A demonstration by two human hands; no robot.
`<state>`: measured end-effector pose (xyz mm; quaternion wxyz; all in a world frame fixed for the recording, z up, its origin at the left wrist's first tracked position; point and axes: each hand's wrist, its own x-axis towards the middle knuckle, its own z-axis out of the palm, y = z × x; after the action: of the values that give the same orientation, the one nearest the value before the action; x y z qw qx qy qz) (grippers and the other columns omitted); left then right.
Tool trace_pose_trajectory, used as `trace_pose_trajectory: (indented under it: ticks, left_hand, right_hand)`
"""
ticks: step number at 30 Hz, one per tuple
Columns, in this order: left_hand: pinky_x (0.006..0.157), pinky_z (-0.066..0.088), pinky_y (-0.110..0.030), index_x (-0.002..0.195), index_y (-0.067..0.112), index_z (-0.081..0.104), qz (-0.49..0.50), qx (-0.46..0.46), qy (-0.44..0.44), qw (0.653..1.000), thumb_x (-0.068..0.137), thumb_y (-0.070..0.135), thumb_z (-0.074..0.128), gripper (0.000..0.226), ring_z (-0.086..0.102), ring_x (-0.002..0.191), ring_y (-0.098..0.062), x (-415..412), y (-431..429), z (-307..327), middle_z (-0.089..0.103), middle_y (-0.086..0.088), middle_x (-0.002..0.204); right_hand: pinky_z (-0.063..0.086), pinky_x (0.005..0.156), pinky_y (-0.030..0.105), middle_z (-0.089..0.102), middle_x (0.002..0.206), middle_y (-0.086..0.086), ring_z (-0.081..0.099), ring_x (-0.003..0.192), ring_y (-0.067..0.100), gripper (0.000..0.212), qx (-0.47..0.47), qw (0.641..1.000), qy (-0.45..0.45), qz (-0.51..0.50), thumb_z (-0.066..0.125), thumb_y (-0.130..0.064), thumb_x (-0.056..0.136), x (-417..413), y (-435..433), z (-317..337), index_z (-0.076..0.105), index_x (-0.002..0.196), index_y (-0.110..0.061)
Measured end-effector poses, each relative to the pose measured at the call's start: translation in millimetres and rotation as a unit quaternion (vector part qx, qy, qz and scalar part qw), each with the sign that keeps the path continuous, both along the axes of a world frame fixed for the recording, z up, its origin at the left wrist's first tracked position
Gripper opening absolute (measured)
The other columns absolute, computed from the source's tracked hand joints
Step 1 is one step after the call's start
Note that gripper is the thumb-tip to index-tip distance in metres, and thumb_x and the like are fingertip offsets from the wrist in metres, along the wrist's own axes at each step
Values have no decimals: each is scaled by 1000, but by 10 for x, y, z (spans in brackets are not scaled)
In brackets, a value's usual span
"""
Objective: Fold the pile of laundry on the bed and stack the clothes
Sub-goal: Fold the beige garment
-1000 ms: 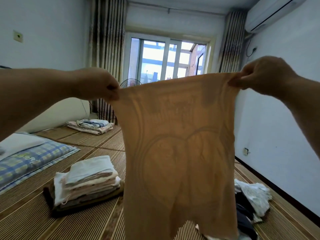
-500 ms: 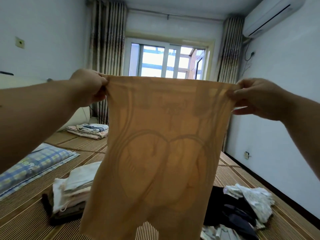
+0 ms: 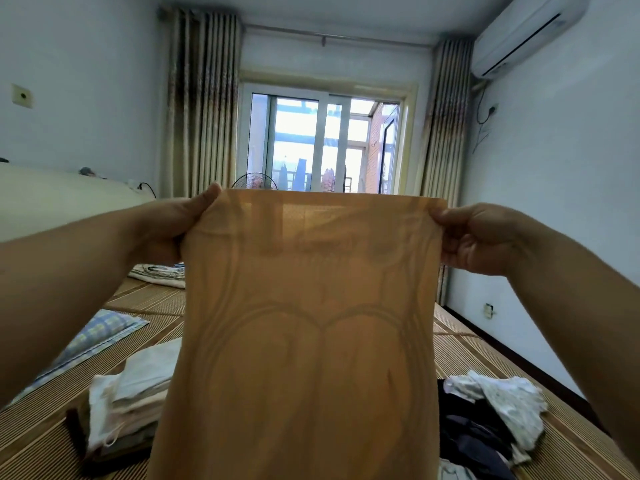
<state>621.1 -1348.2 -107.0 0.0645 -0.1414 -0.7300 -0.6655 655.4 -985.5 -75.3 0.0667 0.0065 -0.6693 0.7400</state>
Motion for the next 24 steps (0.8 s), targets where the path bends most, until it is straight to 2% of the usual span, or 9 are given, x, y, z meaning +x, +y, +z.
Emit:
trace_pose_trajectory:
  ticks: [3, 5, 7, 10, 12, 15, 17, 20, 24]
  left_hand:
    - [61, 60, -33, 104, 10, 74, -44, 36, -40, 998, 25, 52, 95, 92, 72, 78, -23, -48, -18, -175, 73, -14, 97]
    - [62, 57, -34, 114, 2, 64, 49, 73, -80, 993, 49, 39, 91, 79, 66, 80, -27, -221, 102, -269, 71, -17, 93]
    - [63, 59, -37, 106, -3, 62, 167, 141, -106, 970, 73, 27, 79, 47, 63, 77, -30, -426, 296, -320, 73, -18, 89]
    - [88, 52, -42, 120, -1, 61, 185, 153, -66, 969, 87, 20, 68, 39, 62, 94, -28, -510, 803, -156, 64, -20, 122]
    - [83, 52, -37, 113, 1, 64, 156, 152, -39, 975, 86, 25, 70, 36, 61, 88, -23, -436, 1123, -6, 67, -11, 108]
    - [60, 57, -32, 83, 6, 68, 115, 89, 22, 989, 83, 24, 75, 19, 62, 59, -22, -244, 1488, 147, 68, -11, 74]
    - [47, 43, -24, 78, 2, 68, 110, 24, 84, 990, 85, 24, 71, 24, 53, 46, -21, -126, 1573, 212, 65, -15, 67]
    - [67, 51, -34, 91, 2, 70, 104, -11, 89, 991, 92, 44, 58, 43, 68, 73, -30, 7, 1568, 296, 73, -17, 90]
    - [75, 47, -33, 102, 11, 73, -16, -84, 2, 996, 92, 68, 34, 70, 68, 93, -22, 199, 1463, 378, 75, -6, 96]
  right_hand:
    - [54, 50, 27, 58, 71, 8, 59, 54, 15, 16, -5, 1000, -20, -21, 43, -11, 98, -107, -50, -147, 57, 97, -2]
    - [47, 38, 22, 53, 66, 8, 53, 44, 15, 18, 41, 996, -39, -70, 41, -6, 98, -308, -115, -288, 58, 100, -1]
    - [52, 47, 28, 55, 74, 10, 57, 52, 19, 21, 70, 987, -28, -140, 45, -3, 94, -535, -241, -380, 60, 107, 2]
    - [54, 81, 45, 55, 86, 10, 56, 82, 27, 28, 55, 980, 33, -187, 53, -12, 90, -723, -499, -387, 59, 113, 1]
    - [56, 84, 48, 61, 82, 8, 62, 83, 27, 13, 31, 979, 81, -185, 60, -15, 79, -709, -696, -373, 60, 89, -7]
    - [57, 80, 52, 71, 86, 11, 68, 83, 31, 20, 39, 980, 145, -134, 63, -21, 70, -568, -897, -352, 64, 88, -13]
    - [56, 84, 52, 71, 90, 14, 68, 87, 31, 13, 44, 980, 171, -88, 65, -22, 82, -482, -941, -334, 64, 93, -14]
    - [57, 77, 46, 72, 88, 16, 69, 81, 32, 16, -10, 985, 175, 11, 60, -20, 94, -367, -938, -314, 68, 97, -7]
    - [56, 76, 43, 68, 84, 17, 66, 73, 30, 8, 20, 985, 164, 41, 61, -6, 90, -301, -961, -329, 69, 94, -3]
